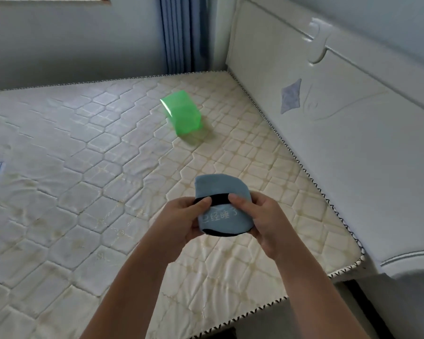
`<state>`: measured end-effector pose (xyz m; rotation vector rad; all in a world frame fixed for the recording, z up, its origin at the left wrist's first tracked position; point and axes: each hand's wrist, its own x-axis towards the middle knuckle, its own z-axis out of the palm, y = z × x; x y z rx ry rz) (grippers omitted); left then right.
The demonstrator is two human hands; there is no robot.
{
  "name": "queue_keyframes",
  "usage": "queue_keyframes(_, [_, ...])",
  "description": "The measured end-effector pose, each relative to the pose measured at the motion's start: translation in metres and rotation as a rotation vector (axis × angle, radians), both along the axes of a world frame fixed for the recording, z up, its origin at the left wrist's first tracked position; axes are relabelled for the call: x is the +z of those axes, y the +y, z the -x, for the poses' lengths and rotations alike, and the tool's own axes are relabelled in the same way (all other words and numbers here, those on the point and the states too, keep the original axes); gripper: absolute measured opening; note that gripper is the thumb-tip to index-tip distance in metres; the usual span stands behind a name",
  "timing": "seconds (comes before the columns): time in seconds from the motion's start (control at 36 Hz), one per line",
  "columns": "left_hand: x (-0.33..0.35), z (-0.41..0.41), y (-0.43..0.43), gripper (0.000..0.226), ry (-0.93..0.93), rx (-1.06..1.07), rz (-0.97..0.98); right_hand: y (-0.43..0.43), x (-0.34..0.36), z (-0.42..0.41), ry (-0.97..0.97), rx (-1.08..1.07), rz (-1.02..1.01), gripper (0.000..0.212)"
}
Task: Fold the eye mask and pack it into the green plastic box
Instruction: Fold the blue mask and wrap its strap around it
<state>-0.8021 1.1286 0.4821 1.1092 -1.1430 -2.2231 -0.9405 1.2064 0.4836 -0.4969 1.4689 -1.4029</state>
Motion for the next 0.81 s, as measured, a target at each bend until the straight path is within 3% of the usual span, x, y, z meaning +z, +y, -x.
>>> queue_keyframes(0.19, [0.007, 0.044, 0.005, 0.013, -0.021, 0.13, 0.027, -0.01, 0.007, 0.052, -0.011, 0.143, 0.012, 0.012])
queue_keyframes(0.47, [0.01, 0.064, -0.004, 0.013, 0.03, 0.226, 0.016, -0.032, 0.009, 0.079, 0.003, 0.251, 0.031, 0.022])
queue_keyframes(0.81, [0.003, 0.066, -0.05, 0.013, 0.048, 0.182, 0.039, -0.076, 0.002, 0.079, 0.055, 0.221, 0.045, 0.017])
